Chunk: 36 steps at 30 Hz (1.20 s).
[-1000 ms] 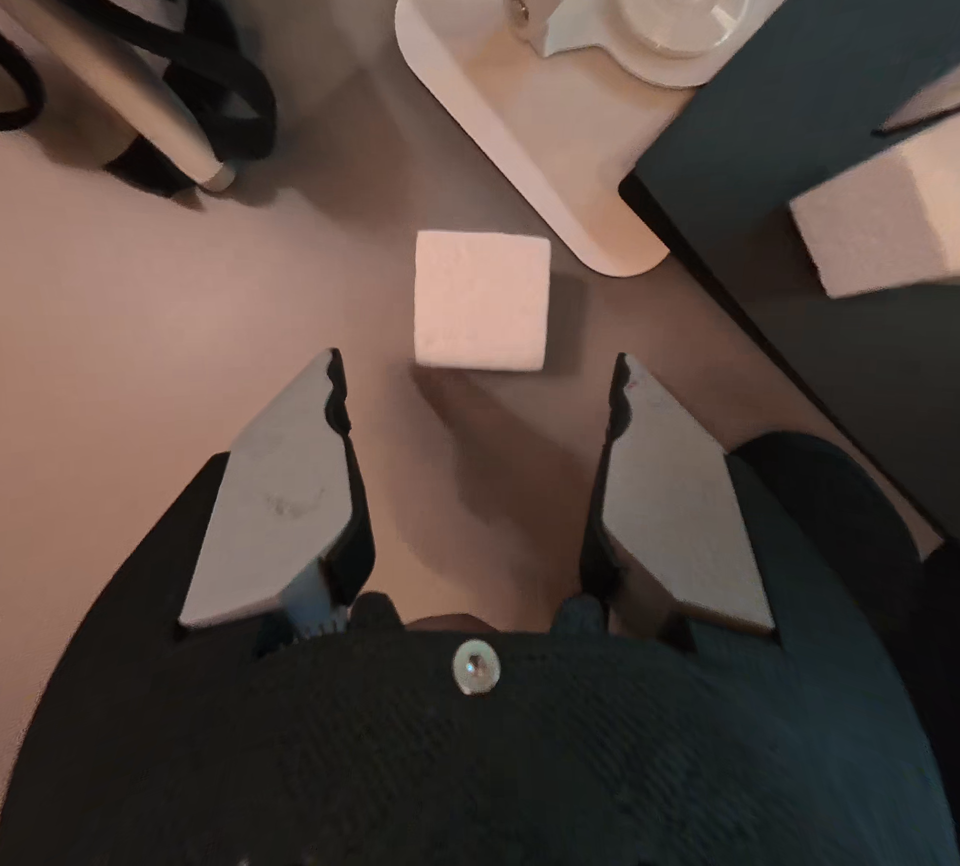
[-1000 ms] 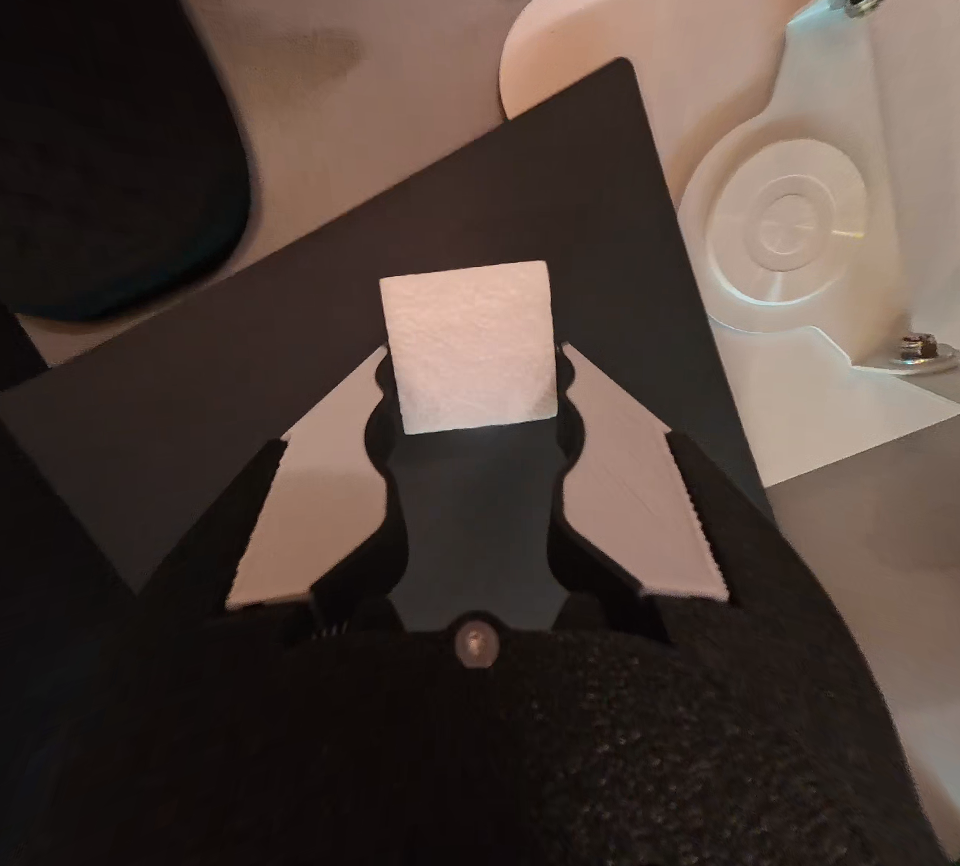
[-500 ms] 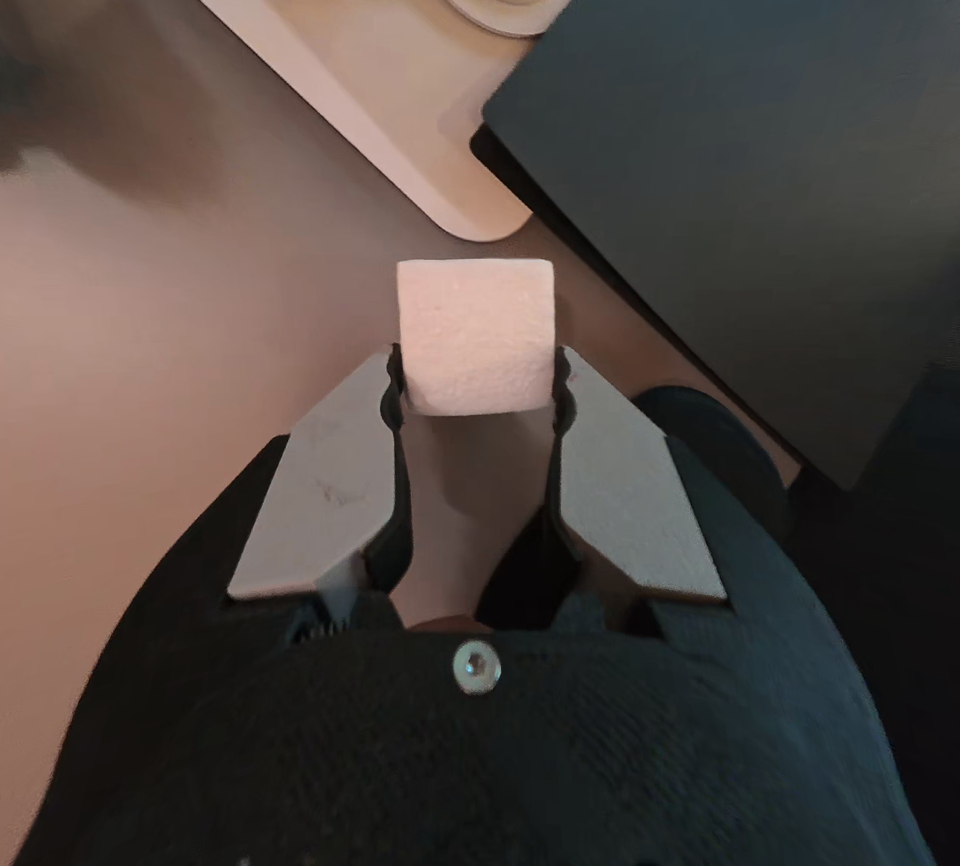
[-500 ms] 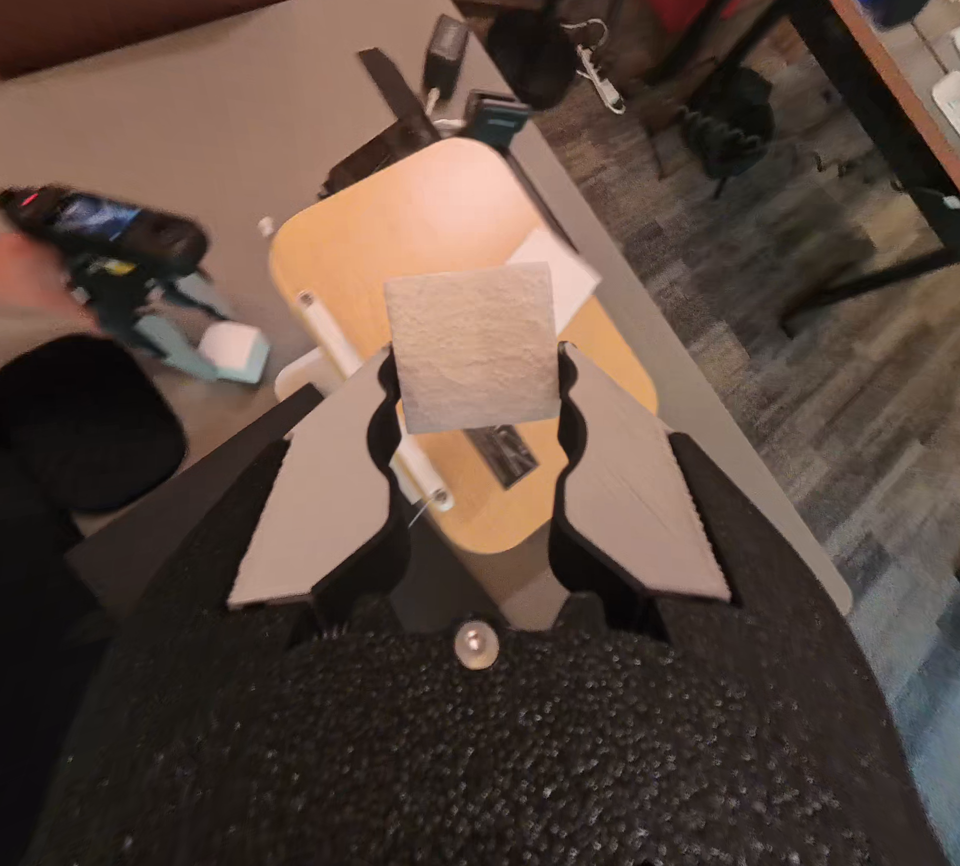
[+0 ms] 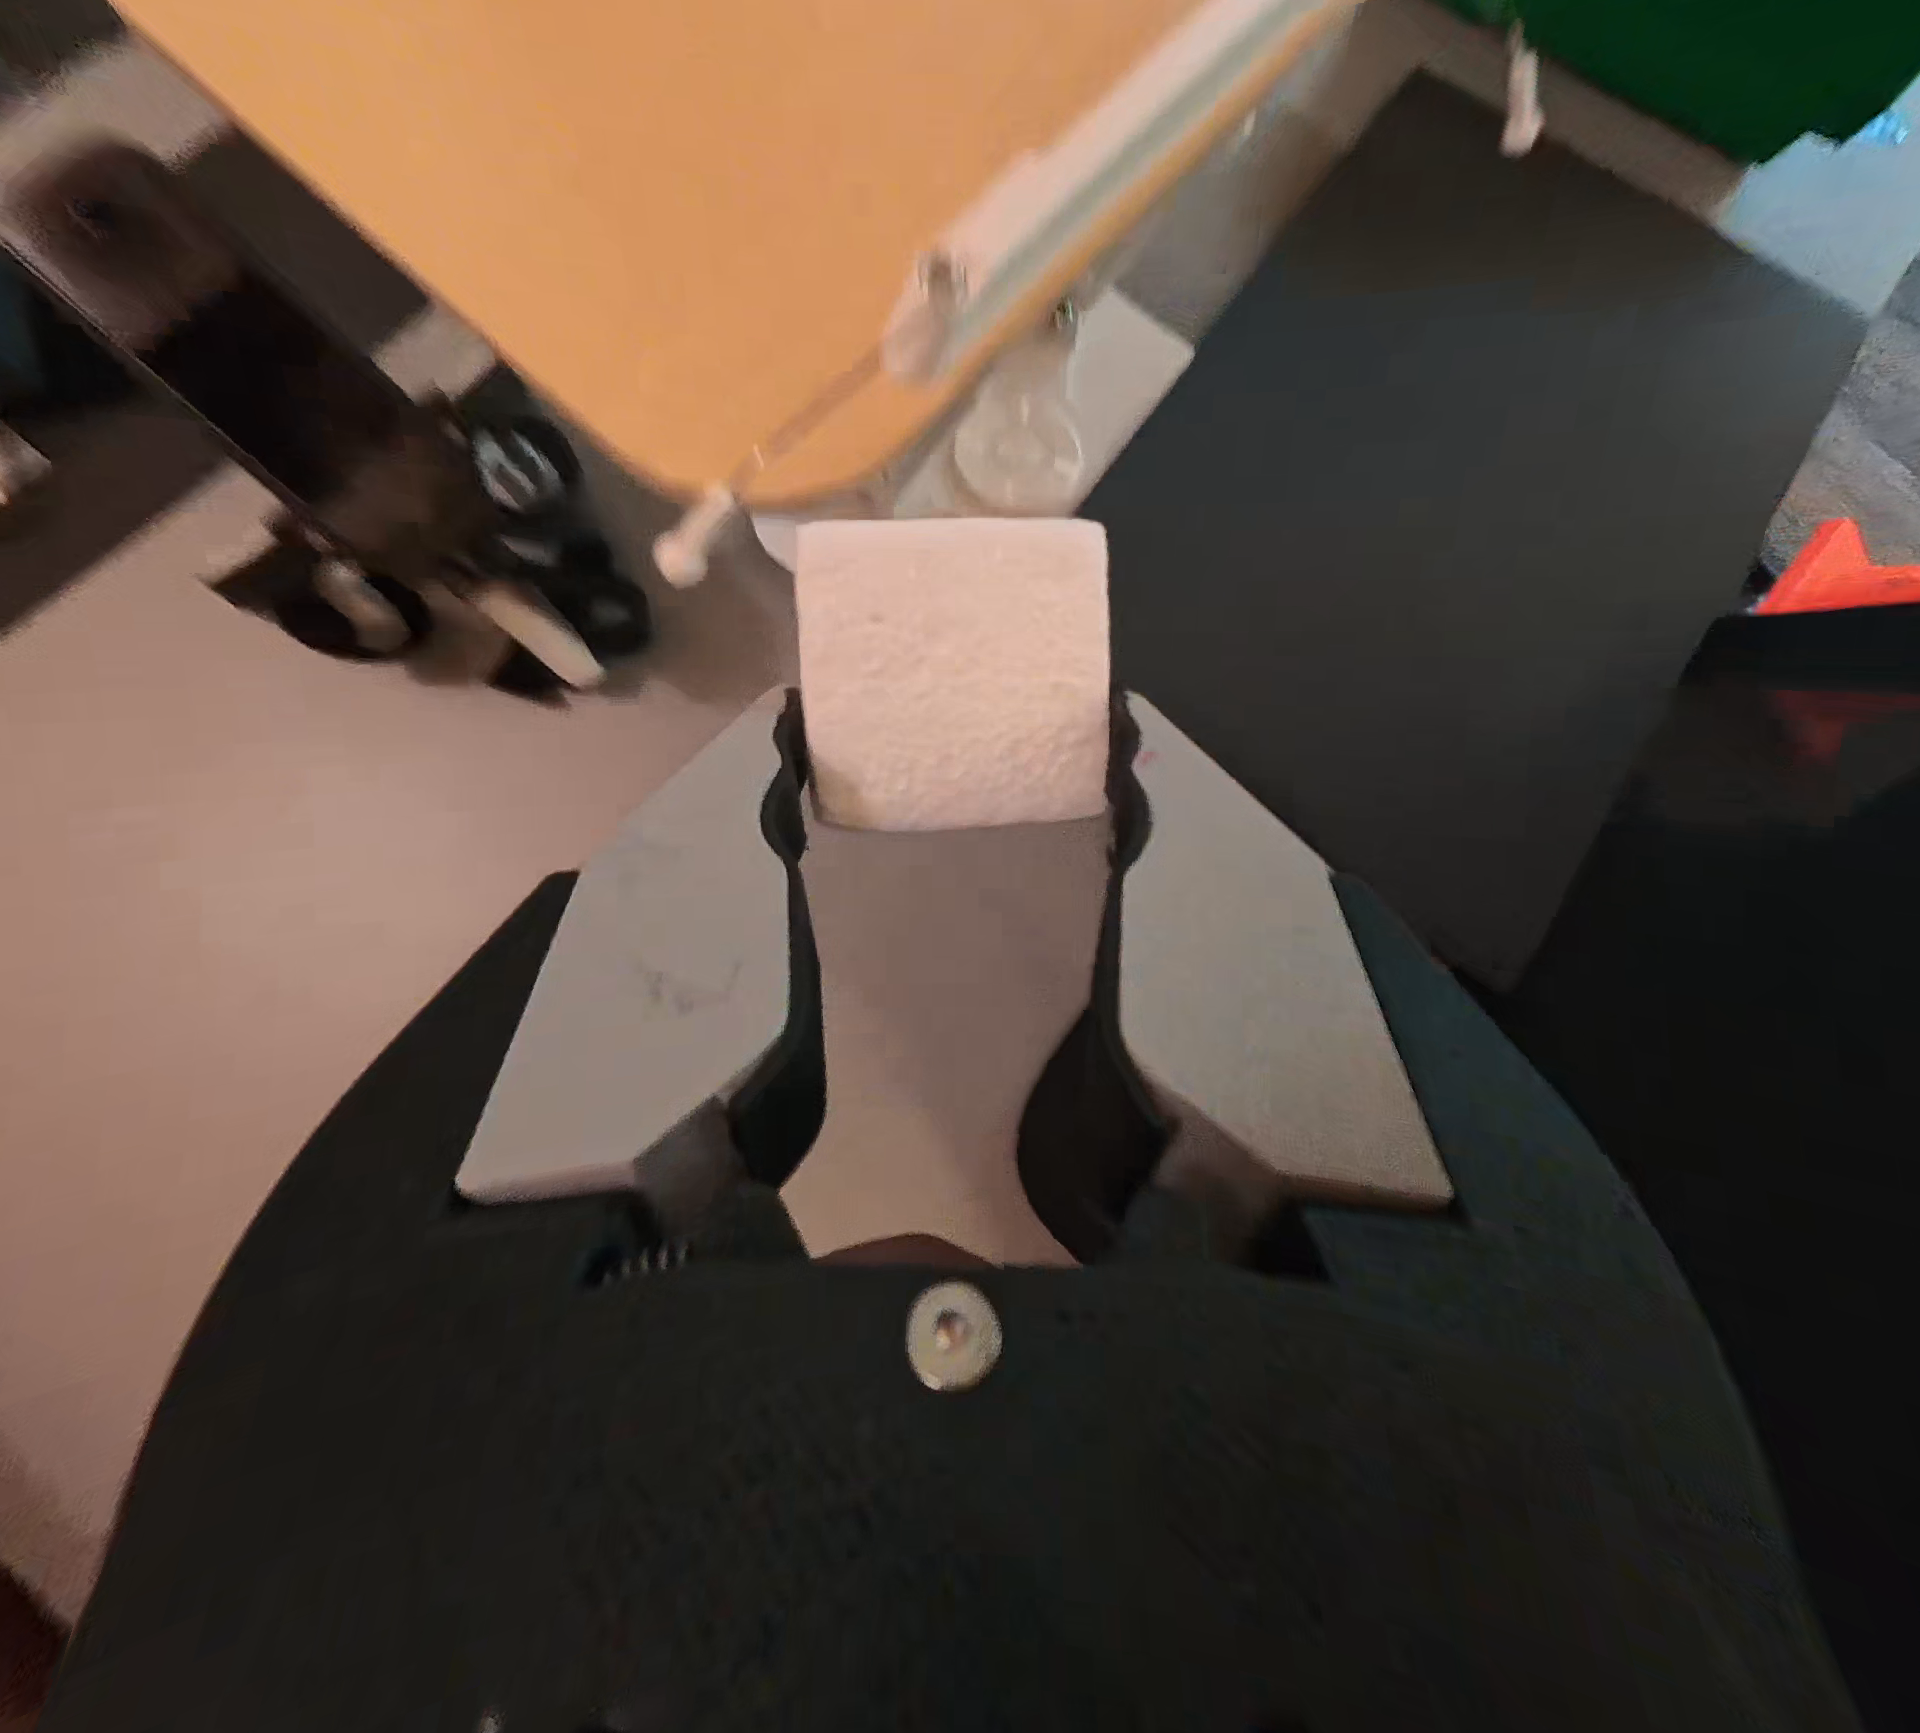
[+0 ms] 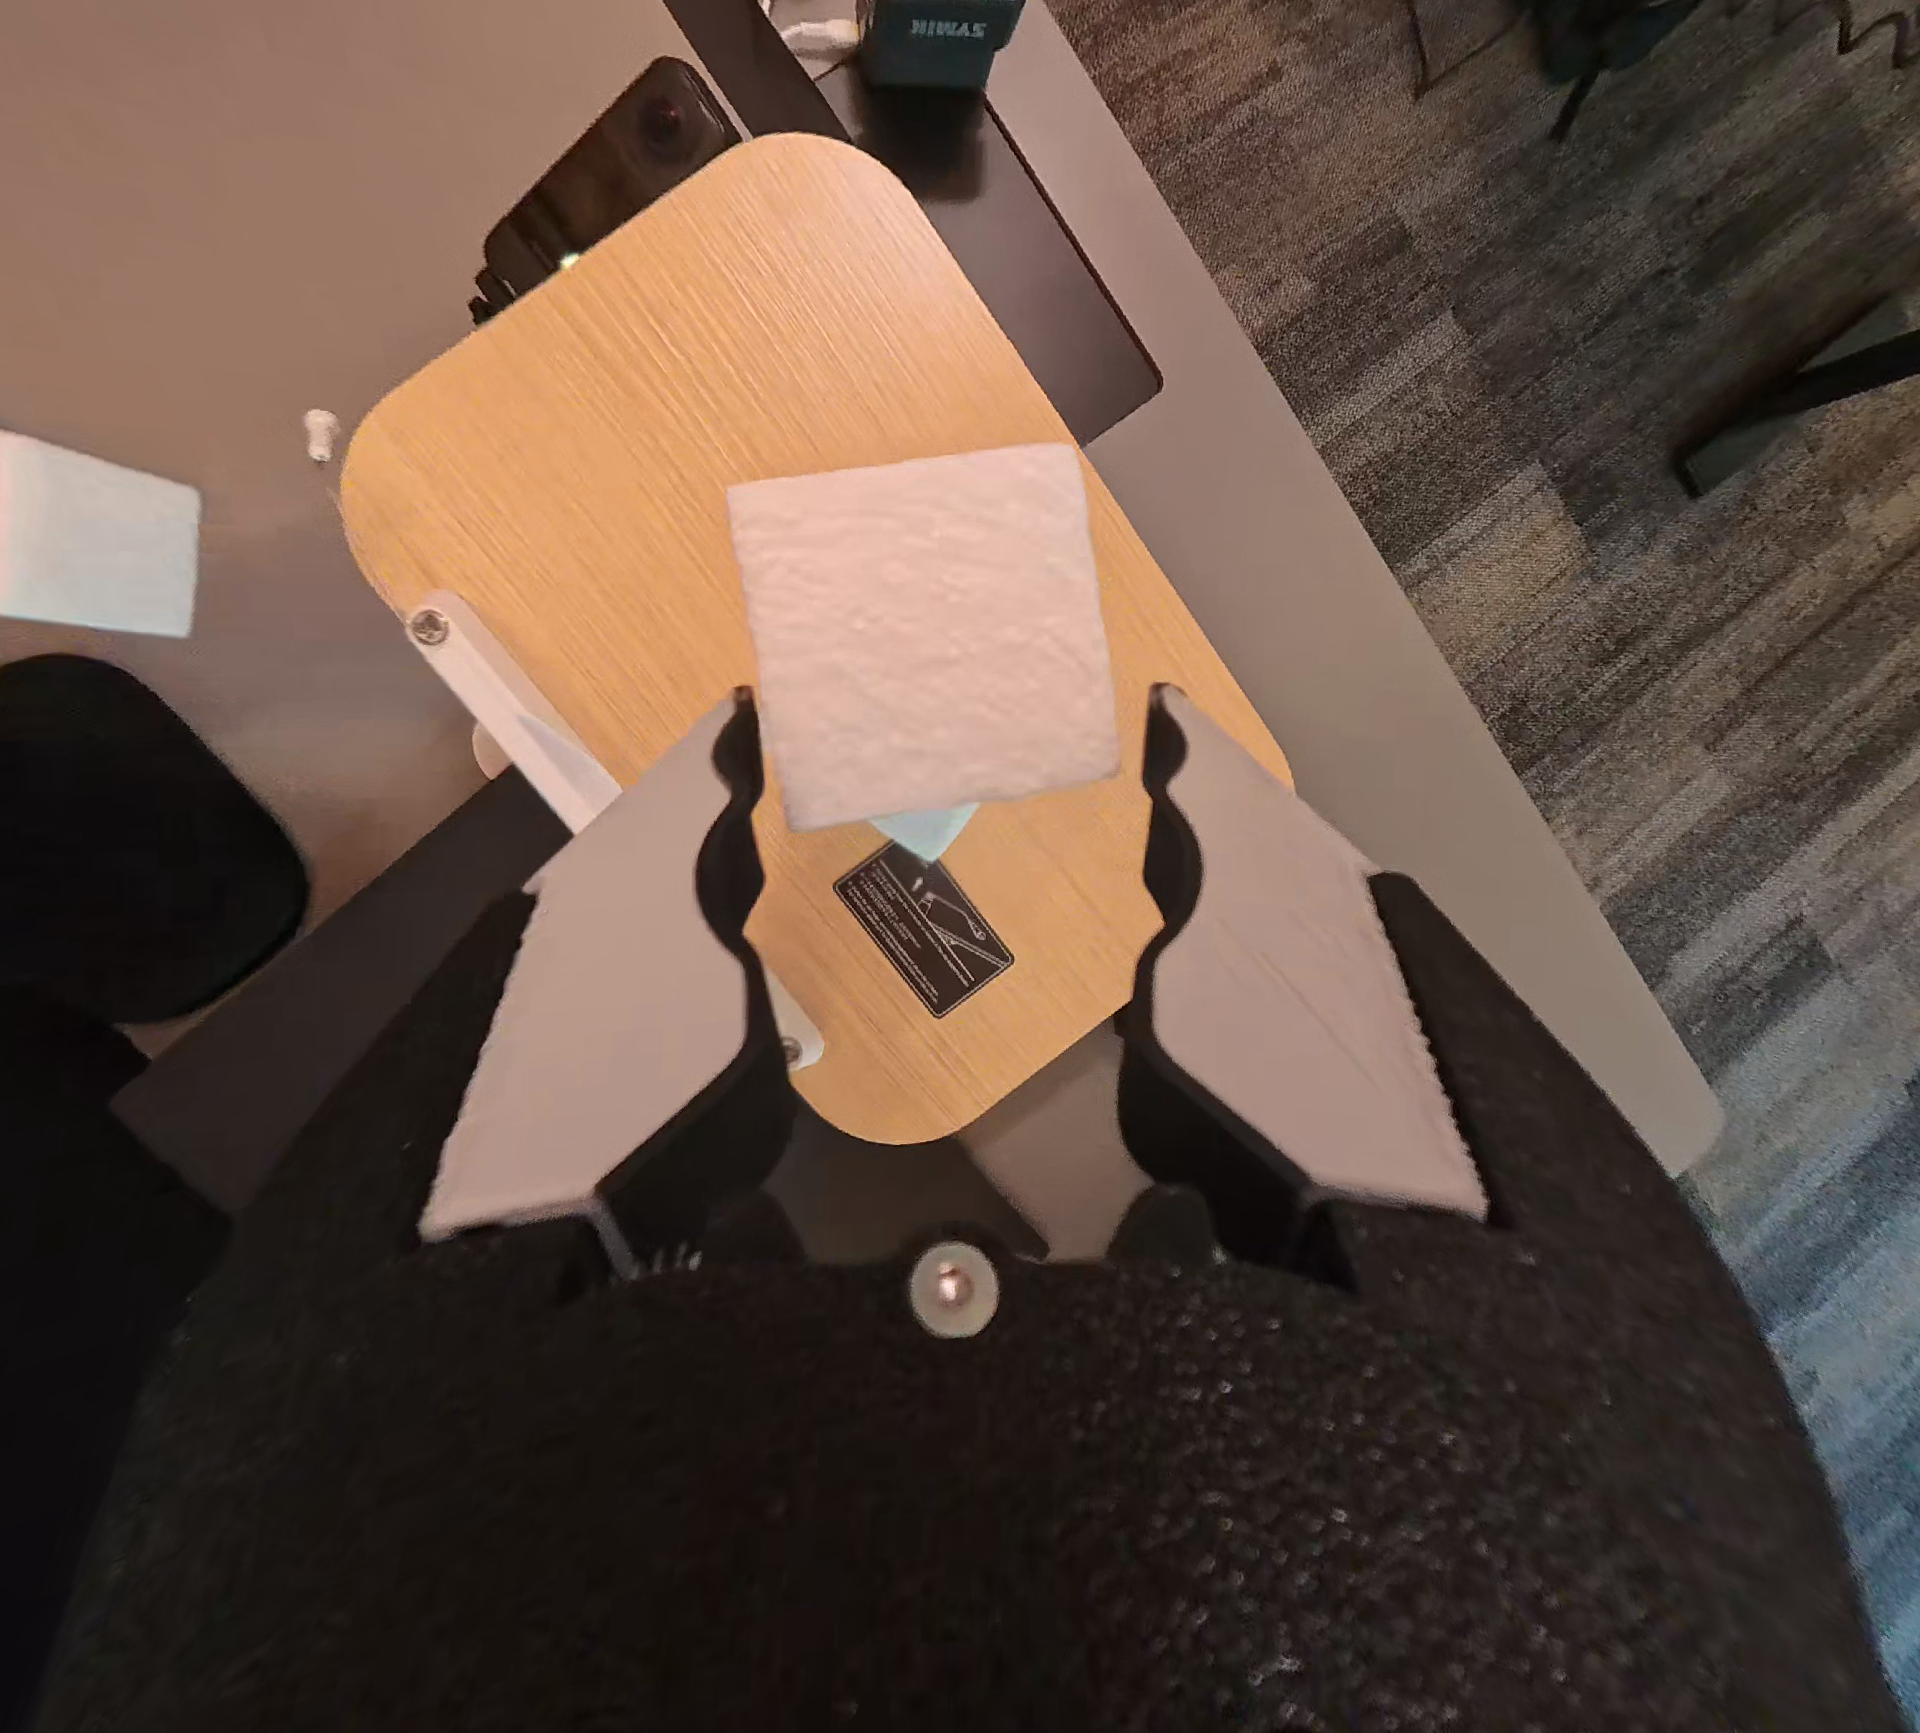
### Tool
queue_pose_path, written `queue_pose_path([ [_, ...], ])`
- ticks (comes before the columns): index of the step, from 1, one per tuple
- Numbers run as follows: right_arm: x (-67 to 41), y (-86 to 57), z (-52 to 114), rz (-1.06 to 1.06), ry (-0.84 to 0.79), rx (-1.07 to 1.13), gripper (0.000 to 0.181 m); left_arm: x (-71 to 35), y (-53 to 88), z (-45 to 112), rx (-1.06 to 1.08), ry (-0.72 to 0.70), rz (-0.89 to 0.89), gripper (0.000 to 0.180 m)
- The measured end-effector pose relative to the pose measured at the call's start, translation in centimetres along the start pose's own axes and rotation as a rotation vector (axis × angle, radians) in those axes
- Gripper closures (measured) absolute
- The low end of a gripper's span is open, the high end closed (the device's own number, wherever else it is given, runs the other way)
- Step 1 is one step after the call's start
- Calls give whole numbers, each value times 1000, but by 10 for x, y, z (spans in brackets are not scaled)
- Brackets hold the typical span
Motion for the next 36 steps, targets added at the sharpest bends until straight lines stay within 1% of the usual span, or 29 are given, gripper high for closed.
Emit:
queue_pose_path([
  [2, 3, -1, -14, 7, -41, 2, 104, -30, -2, -16, -9, -47, 50, 124],
  [5, 16, -2, -44, 38, -124, 16, 104, -87, -4, -35, -13, -96, 128, 124],
  [9, 57, -3, -83, 138, -228, 33, 105, -182, -13, -46, -11, -137, 272, 124],
  [12, 101, 1, -100, 225, -258, 19, 108, -244, -14, -32, 13, -99, 336, 124],
  [15, 150, 4, -110, 260, -218, 52, 108, -285, -10, -9, 46, 5, 350, 124],
  [18, 195, 6, -121, 310, -192, 81, 109, -306, -9, 12, 54, 101, 356, 124],
  [21, 232, 14, -133, 392, -224, 70, 116, -314, -10, 29, 37, 165, 375, 124],
  [23, 254, 20, -137, 418, -211, 82, 116, -315, -9, 38, 29, 215, 368, 123],
  [26, 281, 25, -141, 454, -184, 102, 115, -316, -5, 45, 3, 251, 350, 123],
  [28, 293, 28, -145, 498, -195, 95, 115, -315, -3, 47, -14, 267, 350, 121],
  [31, 307, 34, -148, 553, -206, 82, 115, -315, -2, 50, -41, 266, 347, 111],
  [32, 311, 36, -148, 561, -202, 84, 116, -315, -1, 49, -46, 255, 342, 105],
  [34, 318, 40, -148, 579, -195, 85, 115, -317, -1, 45, -52, 214, 325, 97],
  [36, 324, 44, -148, 602, -193, 87, 115, -317, -3, 35, -49, 156, 316, 94],
])
Point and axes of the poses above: each gripper's, where its closed fingertips meet, z out along the fingers, x out of its underside, y = z × x across the jaws, the point moved 10 cm from there along -z, back along the fingers, and after that the axes turned 14 degrees about x, right-handed, at the moved point
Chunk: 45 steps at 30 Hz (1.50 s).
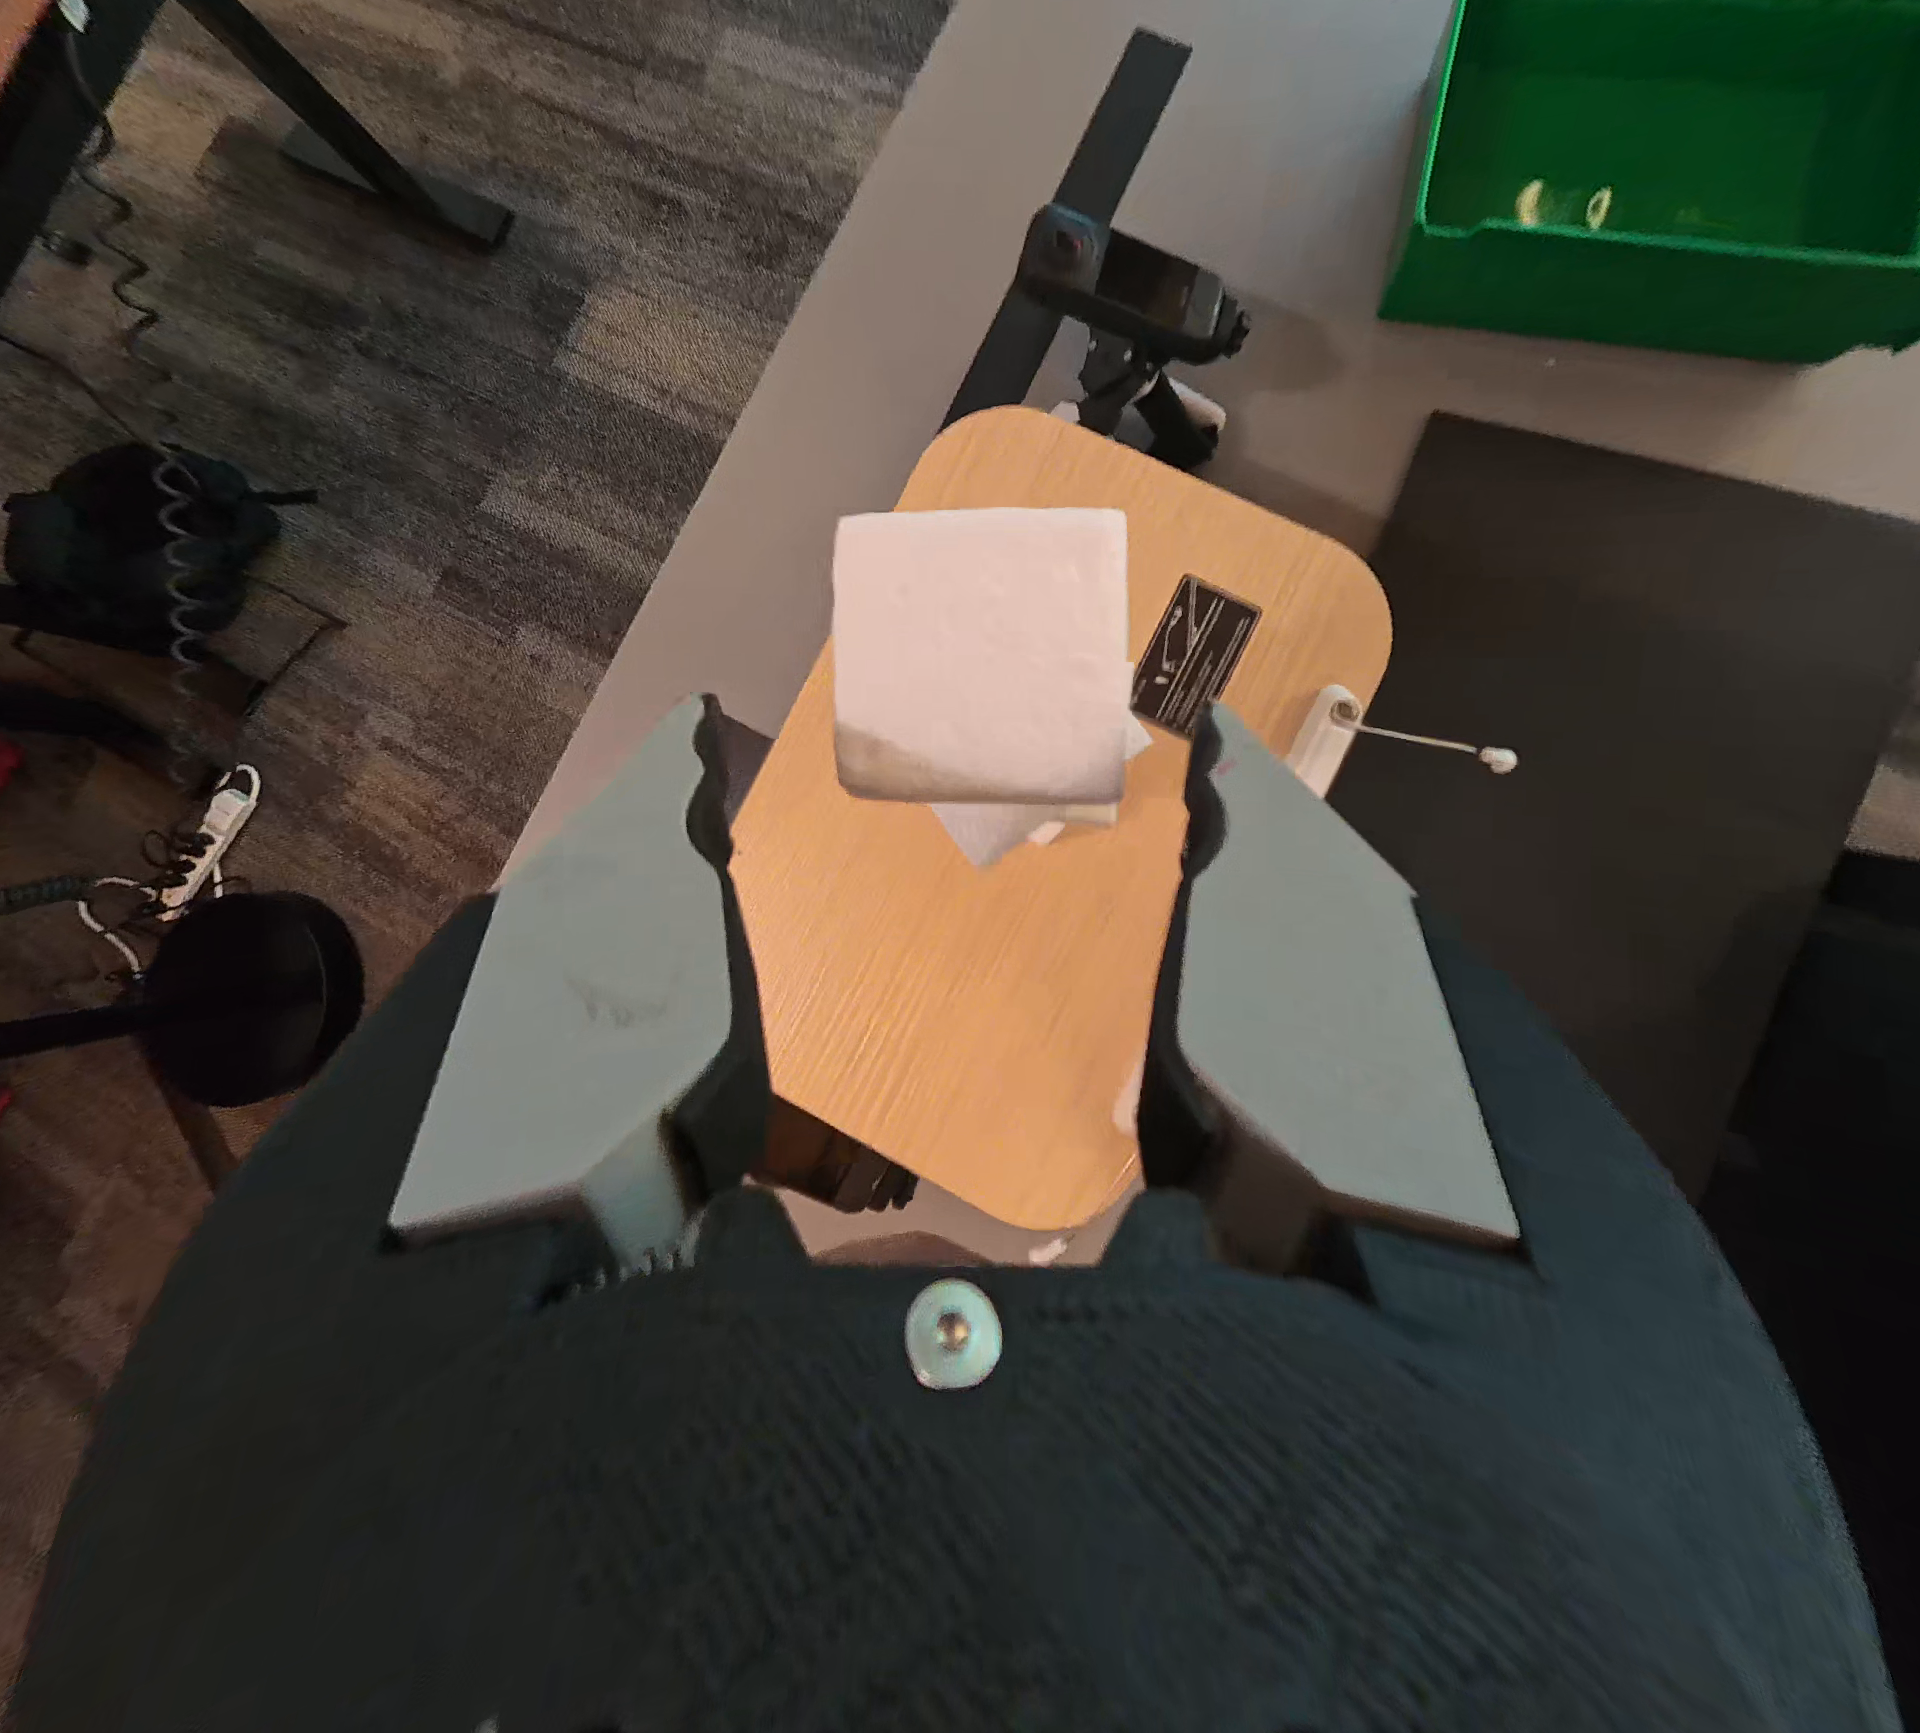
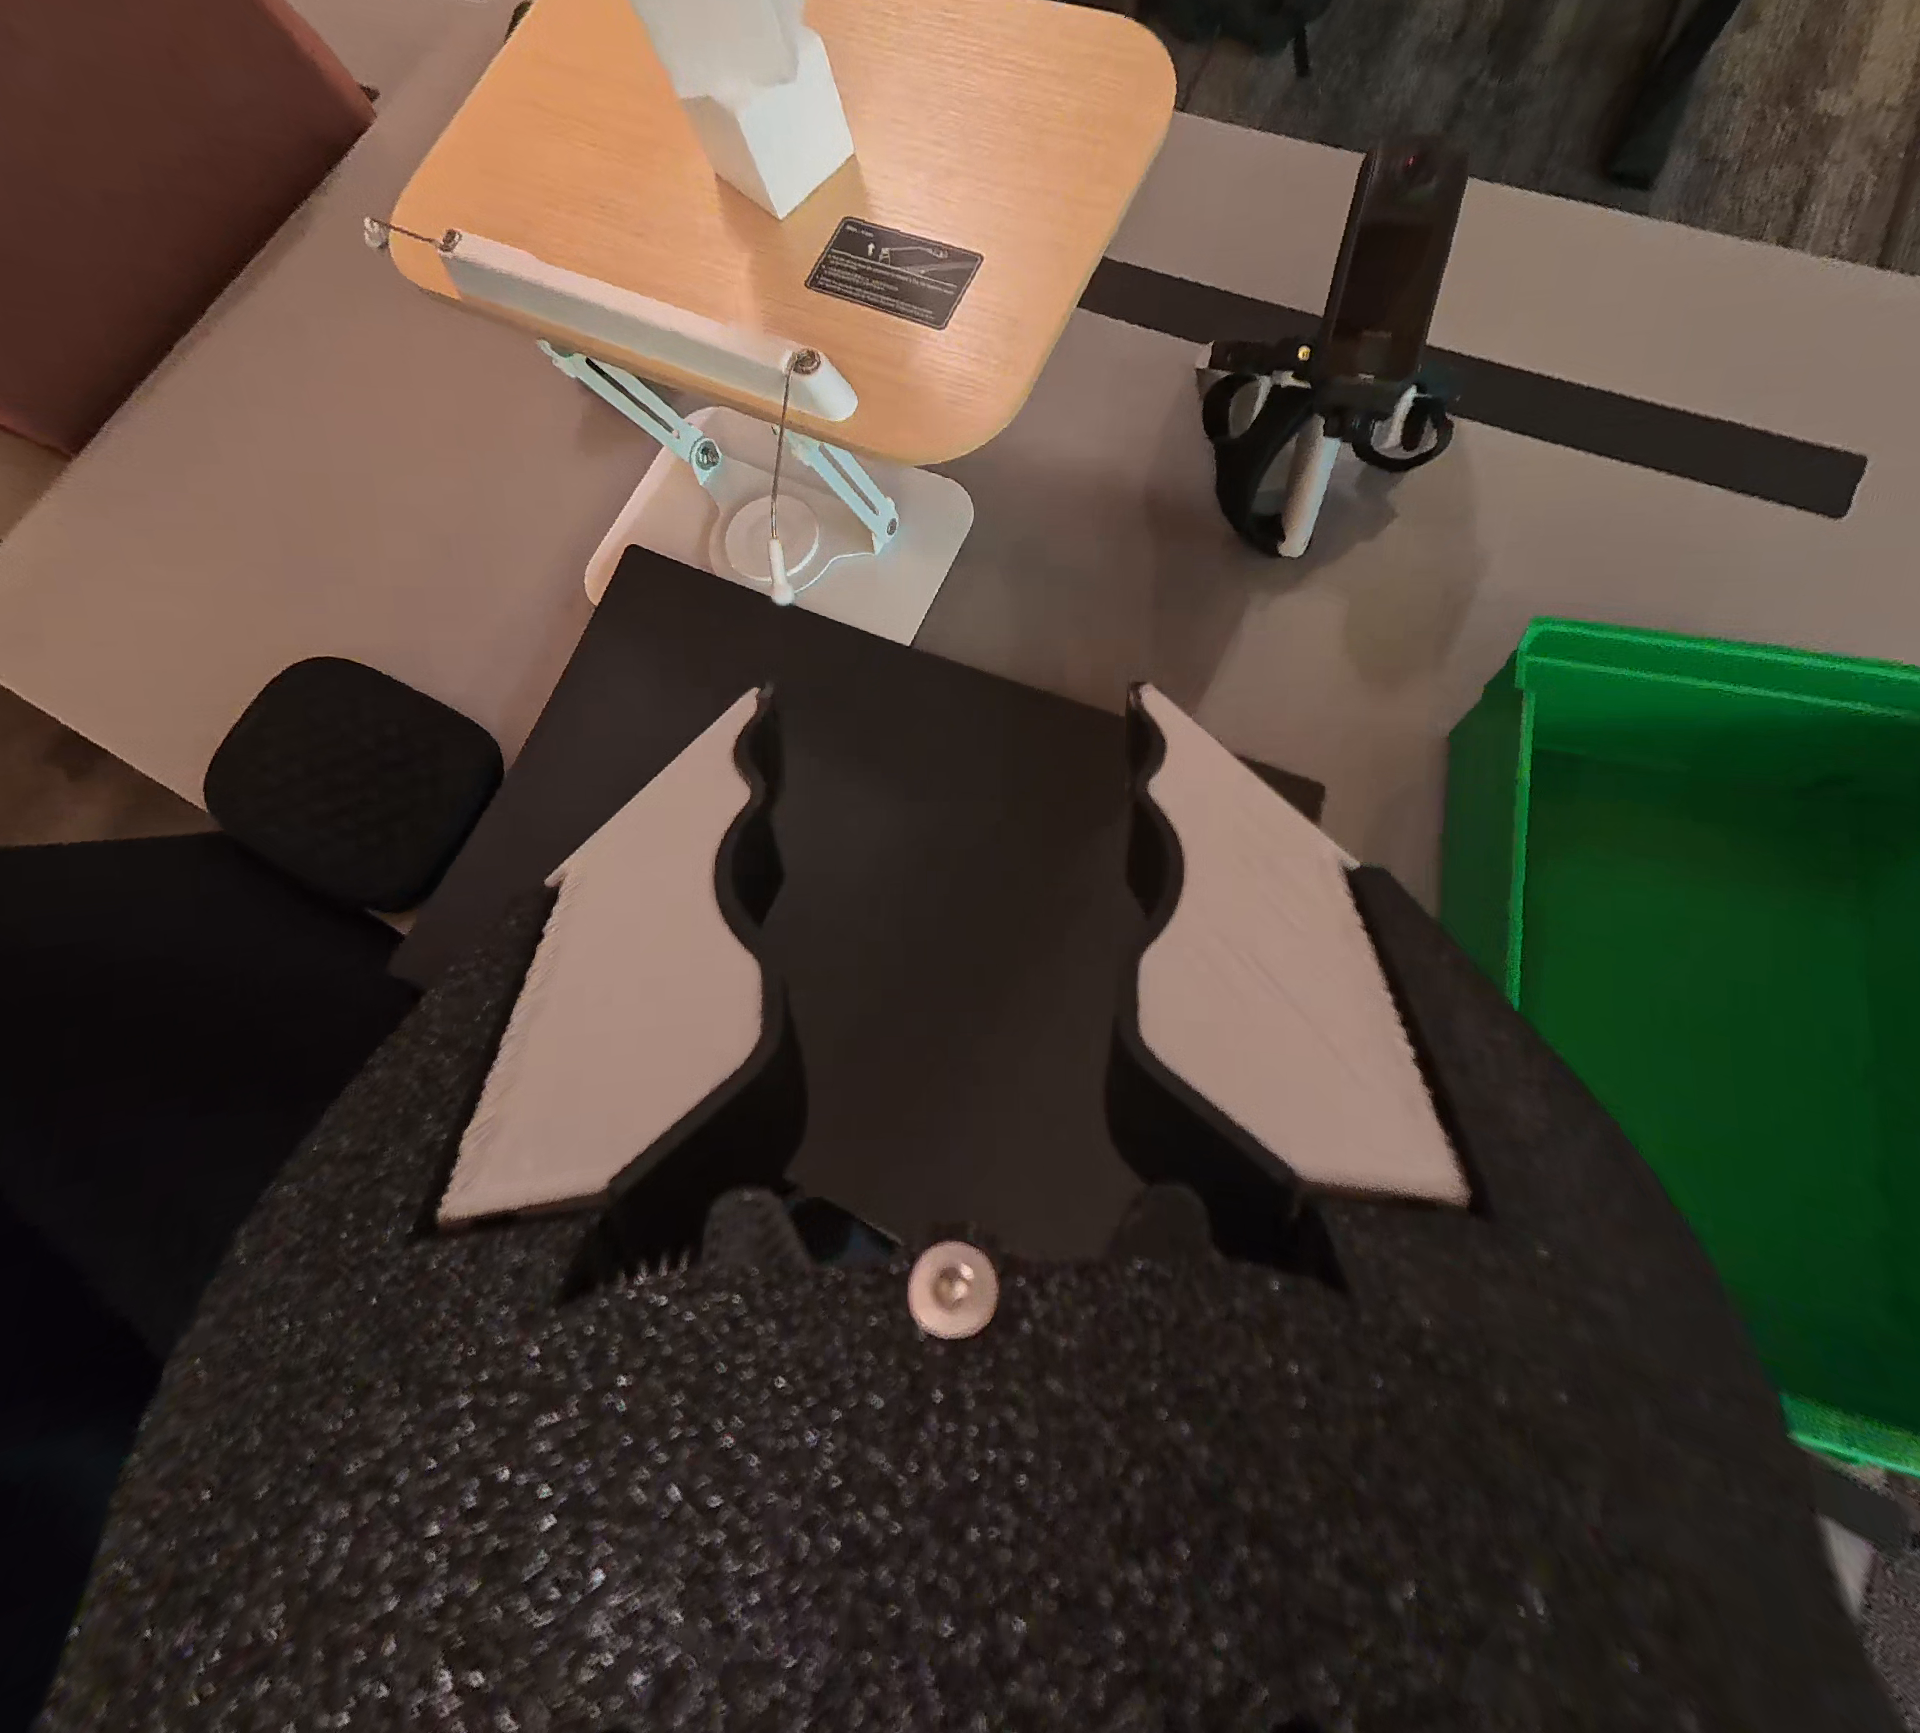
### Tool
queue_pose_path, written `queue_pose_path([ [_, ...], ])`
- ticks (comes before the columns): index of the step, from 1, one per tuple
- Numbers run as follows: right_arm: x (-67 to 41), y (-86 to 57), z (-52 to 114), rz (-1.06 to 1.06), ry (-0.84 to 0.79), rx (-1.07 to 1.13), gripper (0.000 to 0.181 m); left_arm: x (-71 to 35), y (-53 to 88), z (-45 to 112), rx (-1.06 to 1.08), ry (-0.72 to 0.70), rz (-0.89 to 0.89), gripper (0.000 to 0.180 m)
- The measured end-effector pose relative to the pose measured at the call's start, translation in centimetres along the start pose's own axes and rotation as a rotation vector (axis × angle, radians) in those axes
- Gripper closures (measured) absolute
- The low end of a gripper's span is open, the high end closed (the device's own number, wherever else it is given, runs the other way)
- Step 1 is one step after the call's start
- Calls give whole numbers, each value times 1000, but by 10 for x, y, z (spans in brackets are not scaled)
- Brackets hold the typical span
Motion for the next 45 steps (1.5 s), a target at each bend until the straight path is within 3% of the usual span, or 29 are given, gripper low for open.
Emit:
queue_pose_path([
  [5, 18, -3, -7, 40, 7, 35, 116, 31, -4, -30, -18, -168, -83, 87],
  [8, 30, -8, -15, 64, -2, 75, 116, 83, 7, -32, -83, -247, -207, 113],
  [11, 43, -20, -22, 95, -1, 114, 118, 138, 32, 1, -79, -136, -390, 139],
  [14, 54, -35, -23, 118, 18, 173, 119, 171, 54, 42, -72, 5, -522, 146],
  [17, 57, -38, -25, 155, -12, 171, 119, 169, 59, 80, 36, 38, -614, 151],
  [21, 57, -37, -25, 145, -21, 168, 119, 132, 53, 127, 103, 64, -600, 158],
  [24, 60, -38, -28, 127, -18, 185, 119, 80, 21, 150, 279, 2, -478, 173],
  [27, 67, -46, -33, 129, -3, 213, 119, 50, 2, 150, 184, -14, -331, 180],
  [34, 111, -79, -25, 208, 89, 288, 119, 65, 8, 125, 139, -55, -374, 163],
  [45, 206, -77, 50, 321, 305, 267, 118, 173, -50, 86, 216, -148, -443, 156],
])
Point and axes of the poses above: each gripper's, where its closed fingertips meet, z out along the fingers, x out of its underside, y = z × x across the jaws, the point moved 10 cm from there along -z, back along the fingers, and after that the axes turned 14 degrees about x, right-handed, at the moved point
